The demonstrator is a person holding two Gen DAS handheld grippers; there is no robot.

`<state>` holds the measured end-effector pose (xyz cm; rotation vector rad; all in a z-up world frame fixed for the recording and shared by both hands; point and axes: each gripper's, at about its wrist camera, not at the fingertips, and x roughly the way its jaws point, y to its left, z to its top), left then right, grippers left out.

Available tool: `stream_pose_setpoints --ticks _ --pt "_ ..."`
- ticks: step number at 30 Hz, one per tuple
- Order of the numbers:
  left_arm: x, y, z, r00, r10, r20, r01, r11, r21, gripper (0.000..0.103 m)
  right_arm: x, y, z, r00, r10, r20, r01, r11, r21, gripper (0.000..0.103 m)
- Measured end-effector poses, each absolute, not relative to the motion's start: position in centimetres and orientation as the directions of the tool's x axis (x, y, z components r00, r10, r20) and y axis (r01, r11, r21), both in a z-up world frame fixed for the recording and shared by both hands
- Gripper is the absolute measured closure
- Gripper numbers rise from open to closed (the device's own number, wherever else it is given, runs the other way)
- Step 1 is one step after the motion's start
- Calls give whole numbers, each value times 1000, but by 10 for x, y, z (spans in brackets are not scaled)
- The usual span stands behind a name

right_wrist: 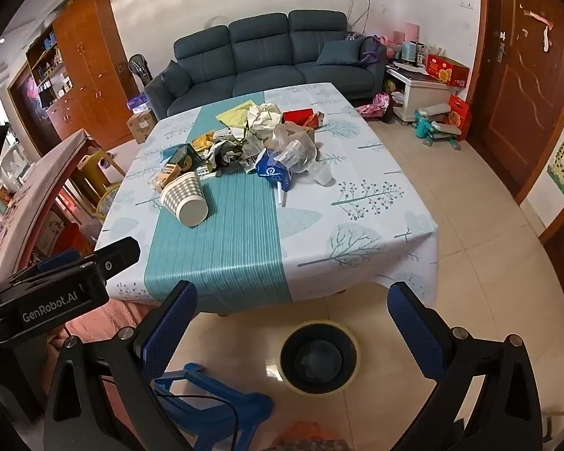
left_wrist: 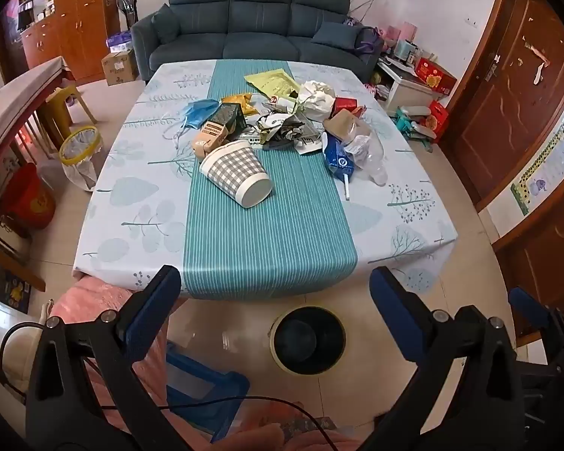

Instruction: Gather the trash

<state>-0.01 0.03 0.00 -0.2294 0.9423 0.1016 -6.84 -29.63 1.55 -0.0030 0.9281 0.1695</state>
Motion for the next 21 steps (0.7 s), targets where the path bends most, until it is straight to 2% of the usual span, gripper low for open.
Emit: stream_pose_setpoints --ticks 5,10,21 --pt "4 5 0 573 -4 -820 -198 970 -143 4 -72 -299 16 589 147 -795 -147 986 74 1" --pt "-1 2 17 578 -8 -816 -194 970 -146 8 -69 -297 18 594 149 -791 -147 986 75 1" --pt "-10 -8 8 589 -5 -808 -161 979 -124 13 -62 -307 18 596 149 -789 -131 988 87 1"
